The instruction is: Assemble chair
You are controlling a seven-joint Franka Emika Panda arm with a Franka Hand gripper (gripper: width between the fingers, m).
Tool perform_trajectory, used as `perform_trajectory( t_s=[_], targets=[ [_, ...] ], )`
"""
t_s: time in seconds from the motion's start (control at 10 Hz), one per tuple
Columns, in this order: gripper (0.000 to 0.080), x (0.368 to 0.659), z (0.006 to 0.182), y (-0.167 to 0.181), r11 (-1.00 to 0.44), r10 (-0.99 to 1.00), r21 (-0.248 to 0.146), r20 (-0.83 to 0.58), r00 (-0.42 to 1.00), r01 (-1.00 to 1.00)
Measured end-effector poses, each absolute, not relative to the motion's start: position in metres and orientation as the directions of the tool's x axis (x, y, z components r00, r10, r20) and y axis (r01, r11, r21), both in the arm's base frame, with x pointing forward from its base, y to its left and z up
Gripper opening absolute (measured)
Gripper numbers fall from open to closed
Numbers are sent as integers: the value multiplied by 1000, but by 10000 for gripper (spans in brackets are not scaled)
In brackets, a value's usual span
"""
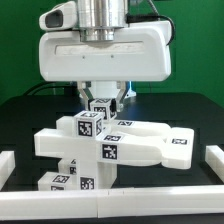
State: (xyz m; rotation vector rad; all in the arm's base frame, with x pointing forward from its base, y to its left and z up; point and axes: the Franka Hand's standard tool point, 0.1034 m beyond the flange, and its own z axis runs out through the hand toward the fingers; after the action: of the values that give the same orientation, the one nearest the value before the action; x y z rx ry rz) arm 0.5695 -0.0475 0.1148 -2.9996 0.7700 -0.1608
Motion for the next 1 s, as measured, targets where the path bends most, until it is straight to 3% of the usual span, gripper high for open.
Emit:
perform_trajectory(
  t_s=[0.4, 0.7, 0.9, 1.0],
  targets=[
    [285, 570, 115, -45, -593, -803, -132, 33, 595, -794],
    [285, 570, 115, -45, -518, -853, -141, 16, 521, -844],
    [577, 570, 115, -45, -557, -828, -140, 23, 560, -818],
    [627, 570, 115, -43, -681, -729, -130, 39, 683, -720]
  ],
)
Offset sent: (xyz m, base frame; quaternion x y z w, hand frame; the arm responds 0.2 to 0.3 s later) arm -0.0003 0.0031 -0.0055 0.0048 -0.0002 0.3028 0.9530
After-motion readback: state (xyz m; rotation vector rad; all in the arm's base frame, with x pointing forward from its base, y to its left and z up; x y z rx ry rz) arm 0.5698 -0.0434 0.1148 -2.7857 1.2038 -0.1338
